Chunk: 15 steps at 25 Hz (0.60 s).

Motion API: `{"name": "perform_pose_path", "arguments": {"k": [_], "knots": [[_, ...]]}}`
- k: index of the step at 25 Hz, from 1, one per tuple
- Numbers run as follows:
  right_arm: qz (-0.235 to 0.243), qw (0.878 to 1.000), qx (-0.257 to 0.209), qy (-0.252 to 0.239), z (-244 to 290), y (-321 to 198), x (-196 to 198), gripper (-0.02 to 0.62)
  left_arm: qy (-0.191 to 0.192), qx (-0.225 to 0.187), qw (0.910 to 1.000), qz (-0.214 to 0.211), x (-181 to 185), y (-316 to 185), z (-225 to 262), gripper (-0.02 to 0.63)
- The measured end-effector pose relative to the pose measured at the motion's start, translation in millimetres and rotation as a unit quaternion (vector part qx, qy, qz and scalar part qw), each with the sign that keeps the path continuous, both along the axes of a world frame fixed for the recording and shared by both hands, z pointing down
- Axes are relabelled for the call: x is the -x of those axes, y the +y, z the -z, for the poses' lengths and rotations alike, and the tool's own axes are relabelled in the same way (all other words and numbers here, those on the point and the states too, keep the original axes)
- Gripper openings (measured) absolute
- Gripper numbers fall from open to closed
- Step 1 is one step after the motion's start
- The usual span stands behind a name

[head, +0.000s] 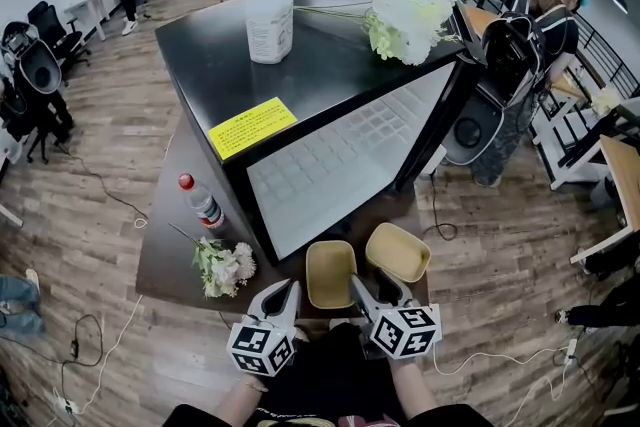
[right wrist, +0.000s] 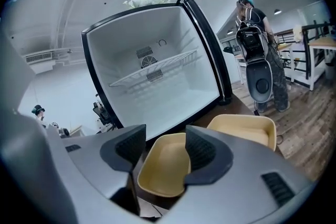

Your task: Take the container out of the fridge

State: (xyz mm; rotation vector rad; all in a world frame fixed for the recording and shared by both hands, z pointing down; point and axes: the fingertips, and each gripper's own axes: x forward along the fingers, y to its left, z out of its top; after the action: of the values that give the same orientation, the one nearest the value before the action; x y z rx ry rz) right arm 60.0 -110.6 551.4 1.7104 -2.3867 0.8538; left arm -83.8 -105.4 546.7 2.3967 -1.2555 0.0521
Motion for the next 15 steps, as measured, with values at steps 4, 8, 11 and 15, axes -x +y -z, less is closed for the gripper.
{"name": "perform_pose_path", "arguments": {"k": [4,8,11,15], "knots": [[-0.005,1.0,-0.01,0.011,2.3,6.2,-1.1,0.2,-0.001,-0.01,0.9999,-0.006,-5.4,1.6,5.7,0.008],[-0.014,1.0,-0.018,0.009,2.9,8.3,-1.4,0.13,-0.001,-0.013,0.9998,-0.014,-11.1,3.4,7.1,0.008],[-0.018,0.999,-0.016,0.021,0.6,8.7,-1.4,0.089,0.001,-0.015,0.9998,-0.015,-13.0,3.4,8.6,0.008],[-0.033,0.999,-0.012,0.04,-3.6,9.4,-3.9,0.029,0.002,-0.018,0.9997,-0.019,-15.8,3.0,9.6,0.008]]}}
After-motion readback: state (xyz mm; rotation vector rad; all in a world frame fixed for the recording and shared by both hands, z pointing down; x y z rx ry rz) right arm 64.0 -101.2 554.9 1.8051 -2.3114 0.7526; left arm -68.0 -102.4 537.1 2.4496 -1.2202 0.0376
